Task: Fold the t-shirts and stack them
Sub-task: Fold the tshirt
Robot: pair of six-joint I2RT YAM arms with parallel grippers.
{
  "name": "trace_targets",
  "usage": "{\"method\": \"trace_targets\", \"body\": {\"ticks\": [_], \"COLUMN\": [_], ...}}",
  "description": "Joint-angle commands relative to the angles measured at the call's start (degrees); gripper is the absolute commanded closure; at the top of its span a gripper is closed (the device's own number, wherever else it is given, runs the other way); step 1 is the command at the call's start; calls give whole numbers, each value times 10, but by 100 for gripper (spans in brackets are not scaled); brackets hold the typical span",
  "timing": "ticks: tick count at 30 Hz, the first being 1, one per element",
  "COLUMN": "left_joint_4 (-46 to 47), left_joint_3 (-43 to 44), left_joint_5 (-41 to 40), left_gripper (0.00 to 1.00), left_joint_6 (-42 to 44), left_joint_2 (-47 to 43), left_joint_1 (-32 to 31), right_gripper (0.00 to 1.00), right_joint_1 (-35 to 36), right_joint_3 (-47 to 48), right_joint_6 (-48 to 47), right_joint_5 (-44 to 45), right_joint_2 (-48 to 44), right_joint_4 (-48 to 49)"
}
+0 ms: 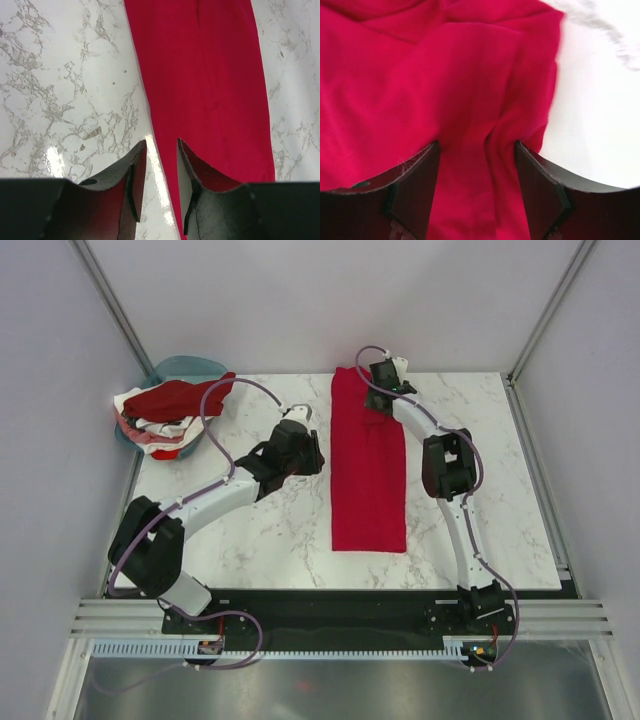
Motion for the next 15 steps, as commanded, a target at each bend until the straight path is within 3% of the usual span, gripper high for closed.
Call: {"method": "trace_targets", "body": {"ticks": [1,7,15], "left_joint_4": [-4,-5,-27], "left_joint_3": [18,29,72], "left_joint_5": [-25,6,38], "left_gripper": [62,62,59], "left_joint_6": [-24,-19,-13], "left_joint_2": [12,43,108], "left_joint_1": [8,13,13], "right_gripper": [30,21,10], "right_joint_1": [49,47,38], "right_joint_3": [34,30,-107], "right_joint_6": [24,68,1], "right_joint_5": [-42,-18,44], "right_joint_2": [25,1,-127], "right_joint_4": [-28,-29,-9]}}
